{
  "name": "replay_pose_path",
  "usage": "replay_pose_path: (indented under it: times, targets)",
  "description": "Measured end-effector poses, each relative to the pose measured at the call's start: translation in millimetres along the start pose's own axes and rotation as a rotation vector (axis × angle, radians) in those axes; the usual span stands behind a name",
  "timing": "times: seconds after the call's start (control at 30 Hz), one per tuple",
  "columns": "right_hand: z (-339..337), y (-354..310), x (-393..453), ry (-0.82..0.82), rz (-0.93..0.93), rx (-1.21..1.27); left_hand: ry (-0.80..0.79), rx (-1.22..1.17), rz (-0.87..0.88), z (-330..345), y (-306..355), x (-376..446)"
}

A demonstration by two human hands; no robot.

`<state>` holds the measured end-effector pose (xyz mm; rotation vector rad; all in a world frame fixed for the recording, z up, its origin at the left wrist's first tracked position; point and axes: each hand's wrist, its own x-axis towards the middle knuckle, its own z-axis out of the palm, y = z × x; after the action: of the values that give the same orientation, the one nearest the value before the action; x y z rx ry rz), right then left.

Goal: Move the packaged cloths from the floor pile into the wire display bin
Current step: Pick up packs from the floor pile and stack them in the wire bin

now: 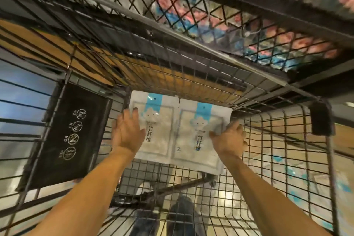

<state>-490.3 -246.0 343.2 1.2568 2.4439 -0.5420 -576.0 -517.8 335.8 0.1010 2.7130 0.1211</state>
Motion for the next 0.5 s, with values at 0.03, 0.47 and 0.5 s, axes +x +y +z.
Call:
replay_pose_path:
  times: [0.03, 0.47, 0.5]
  targets:
    - [-9.4, -3.7, -3.2, -0.013, -0.043, -0.022, 0.003, 0.026, 0.027, -11.8, 3.5, -2.0]
    - [-220.3, -52.0, -106.0, 0.09, -0.464, -0.184, 0.159, 0.13, 0.168, -247.6, 35.4, -85.9]
    - [-238.3, -55.7, -115.4, 0.097, -0.479, -0.183, 0.184, 0.131, 0.176, -266.8, 37.2, -96.3]
